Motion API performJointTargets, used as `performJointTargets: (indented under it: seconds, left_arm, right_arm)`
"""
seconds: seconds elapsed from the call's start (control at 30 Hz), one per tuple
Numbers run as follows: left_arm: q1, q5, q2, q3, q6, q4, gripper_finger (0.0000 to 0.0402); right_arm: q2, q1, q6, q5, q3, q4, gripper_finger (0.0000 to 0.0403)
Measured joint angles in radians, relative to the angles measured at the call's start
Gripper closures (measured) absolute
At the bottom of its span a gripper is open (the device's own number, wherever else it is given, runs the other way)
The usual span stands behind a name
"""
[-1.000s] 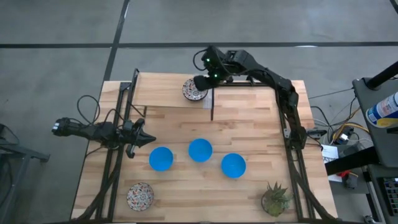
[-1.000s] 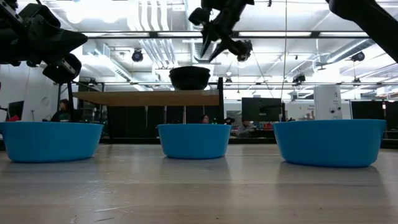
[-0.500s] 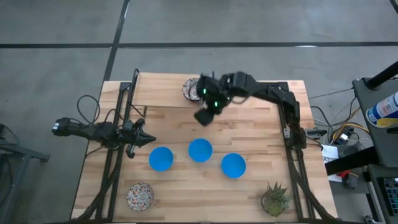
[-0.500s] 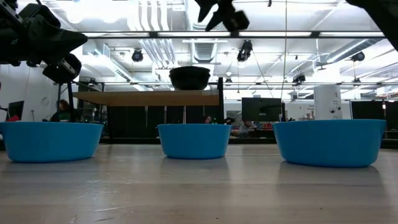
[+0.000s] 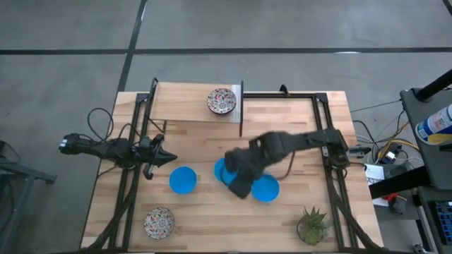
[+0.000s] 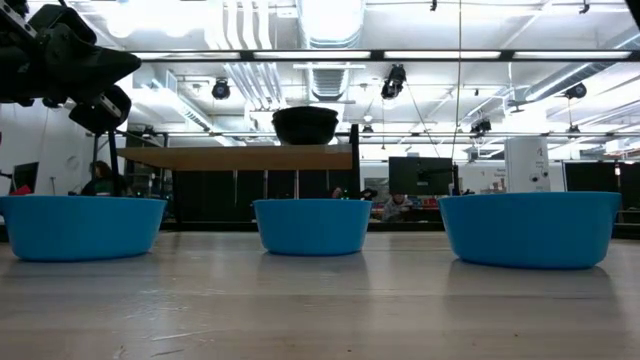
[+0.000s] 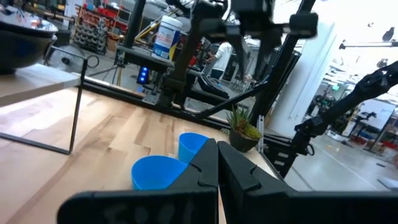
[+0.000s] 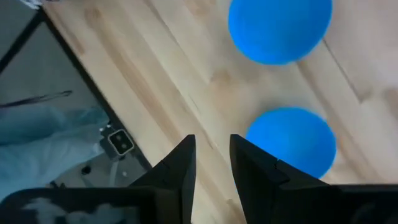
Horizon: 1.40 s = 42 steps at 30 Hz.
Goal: Pick & Place Mini bowls
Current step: Put the right blue bowl on the shelf
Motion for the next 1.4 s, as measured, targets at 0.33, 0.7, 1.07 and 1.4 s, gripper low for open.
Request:
performJointTargets:
  seconds: [0.33, 0.7, 1.07, 1.4]
  left_arm:
    - [0.000, 0.000, 0.000, 0.000, -0.049, 0.000, 0.0401]
    - [0.000, -0.019, 0.000, 0.000, -0.595, 0.081, 0.0401]
    - [0.000, -0.037, 0.002, 0.000, -0.912, 0.123, 0.0401]
    - [0.000, -0.059, 0.086, 0.113, -0.936, 0.123, 0.0401]
  right_arm:
    - [0.000, 0.162, 0.226, 0.068, -0.190, -0.002, 0.0312]
    - [-0.059, 0.224, 0.343, 0.001, -0.447, 0.061, 0.0327]
    - [-0.358, 0.215, 0.491, 0.020, -0.896, 0.390, 0.0334]
    - [-0.530, 0.190, 0.769, 0.053, -1.238, 0.614, 0.0318]
